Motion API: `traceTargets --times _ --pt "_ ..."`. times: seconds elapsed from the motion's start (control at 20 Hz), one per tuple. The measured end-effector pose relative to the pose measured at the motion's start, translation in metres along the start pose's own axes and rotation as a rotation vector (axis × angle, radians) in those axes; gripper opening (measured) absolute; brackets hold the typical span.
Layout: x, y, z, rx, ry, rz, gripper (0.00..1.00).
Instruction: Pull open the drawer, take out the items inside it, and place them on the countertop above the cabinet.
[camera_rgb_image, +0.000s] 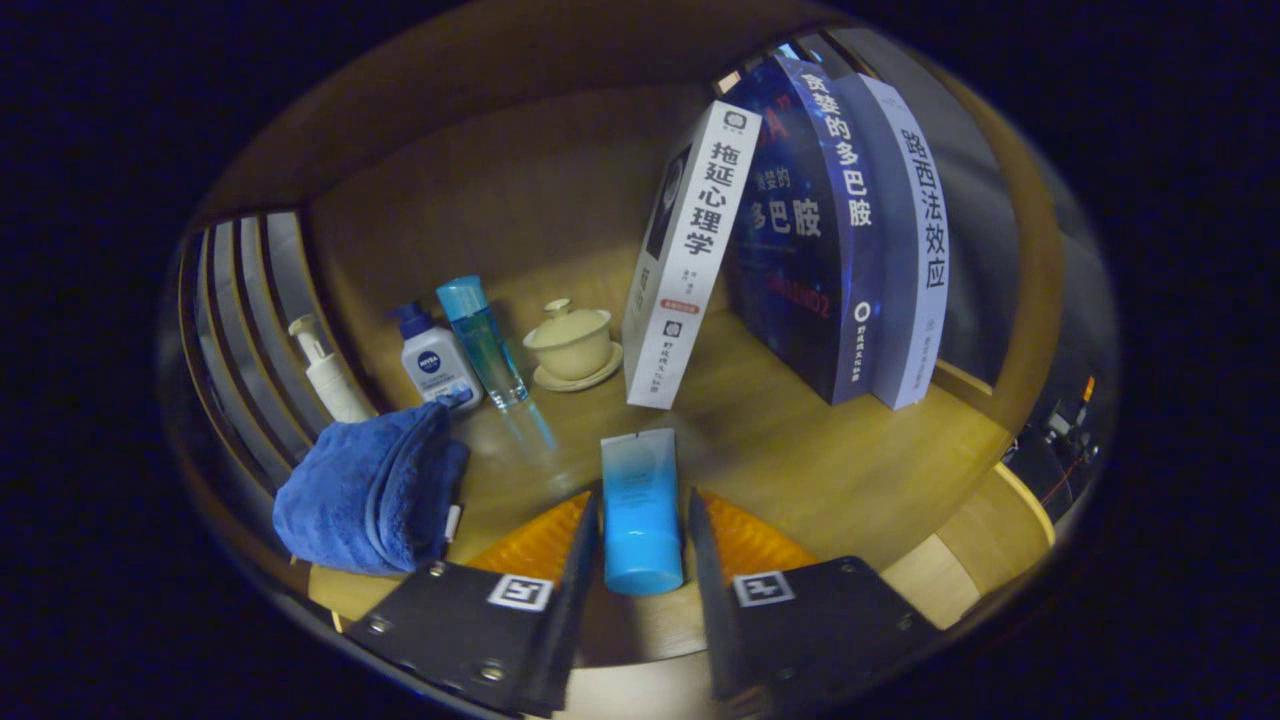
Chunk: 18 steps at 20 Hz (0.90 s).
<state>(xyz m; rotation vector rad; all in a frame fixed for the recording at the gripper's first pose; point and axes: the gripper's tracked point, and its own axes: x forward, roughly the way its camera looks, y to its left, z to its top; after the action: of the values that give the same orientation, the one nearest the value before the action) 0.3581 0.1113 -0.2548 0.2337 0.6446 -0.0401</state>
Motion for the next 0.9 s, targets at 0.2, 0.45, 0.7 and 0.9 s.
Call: traceTargets --times 0.2,0.45,0.7,0.9 --pt "-0.014 -0.006 0.011 -0.035 -0.067 -0.014 1.0" --pt "-0.055 -0.001 0.058 -0.08 -0.254 0.003 1.0" --pt "-0.122 -0.012 0.084 -0.119 -0.382 -0.092 0.99" --pt "-0.182 -0.037 0.074 -0.091 -0.444 -0.183 0.99"
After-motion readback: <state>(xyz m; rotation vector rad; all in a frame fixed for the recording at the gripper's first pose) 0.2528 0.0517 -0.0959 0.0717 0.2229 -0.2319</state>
